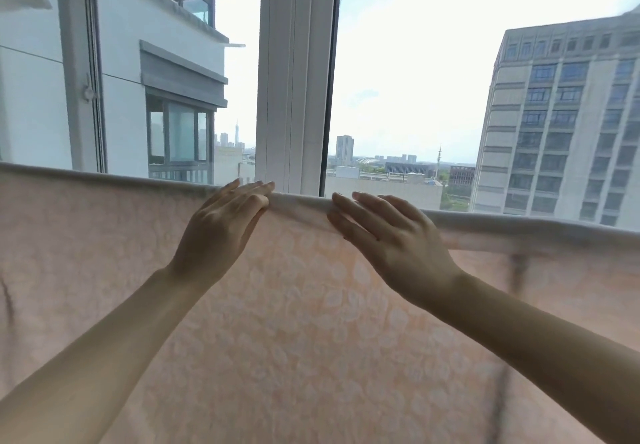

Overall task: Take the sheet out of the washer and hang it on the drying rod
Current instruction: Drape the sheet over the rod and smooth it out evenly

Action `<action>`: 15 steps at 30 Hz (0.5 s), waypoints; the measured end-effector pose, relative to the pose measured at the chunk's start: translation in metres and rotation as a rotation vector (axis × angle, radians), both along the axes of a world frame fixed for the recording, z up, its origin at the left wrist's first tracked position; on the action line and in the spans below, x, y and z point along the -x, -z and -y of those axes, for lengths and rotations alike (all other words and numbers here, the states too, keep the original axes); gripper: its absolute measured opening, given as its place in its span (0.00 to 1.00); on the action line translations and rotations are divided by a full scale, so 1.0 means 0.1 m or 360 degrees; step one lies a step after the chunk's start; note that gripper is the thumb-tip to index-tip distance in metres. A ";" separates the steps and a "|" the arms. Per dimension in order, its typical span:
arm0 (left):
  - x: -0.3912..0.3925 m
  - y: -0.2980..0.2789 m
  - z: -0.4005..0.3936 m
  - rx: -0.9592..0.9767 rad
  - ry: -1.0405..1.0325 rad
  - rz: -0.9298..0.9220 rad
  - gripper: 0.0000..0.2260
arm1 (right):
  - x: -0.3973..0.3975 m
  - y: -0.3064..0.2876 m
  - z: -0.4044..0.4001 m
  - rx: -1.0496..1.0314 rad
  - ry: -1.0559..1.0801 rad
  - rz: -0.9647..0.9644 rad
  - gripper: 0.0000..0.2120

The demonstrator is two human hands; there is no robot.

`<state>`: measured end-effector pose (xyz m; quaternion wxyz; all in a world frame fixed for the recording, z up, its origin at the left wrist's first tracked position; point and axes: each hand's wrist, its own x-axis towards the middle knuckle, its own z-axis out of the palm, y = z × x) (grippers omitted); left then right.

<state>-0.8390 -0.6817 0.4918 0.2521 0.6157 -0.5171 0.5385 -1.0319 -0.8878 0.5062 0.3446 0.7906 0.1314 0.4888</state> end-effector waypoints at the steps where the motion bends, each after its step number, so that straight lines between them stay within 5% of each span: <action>1: -0.01 0.00 -0.01 0.0017 0.0018 0.0002 0.06 | -0.01 0.00 -0.01 -0.0011 0.0007 -0.0005 0.24; 6: -0.01 -0.02 0.05 0.0040 -0.0031 0.0175 0.14 | -0.03 0.01 -0.03 -0.0088 -0.0015 -0.0015 0.24; 15: -0.05 0.04 0.08 0.0012 0.0042 0.0284 0.04 | -0.01 0.01 0.00 -0.0082 0.0005 0.0018 0.24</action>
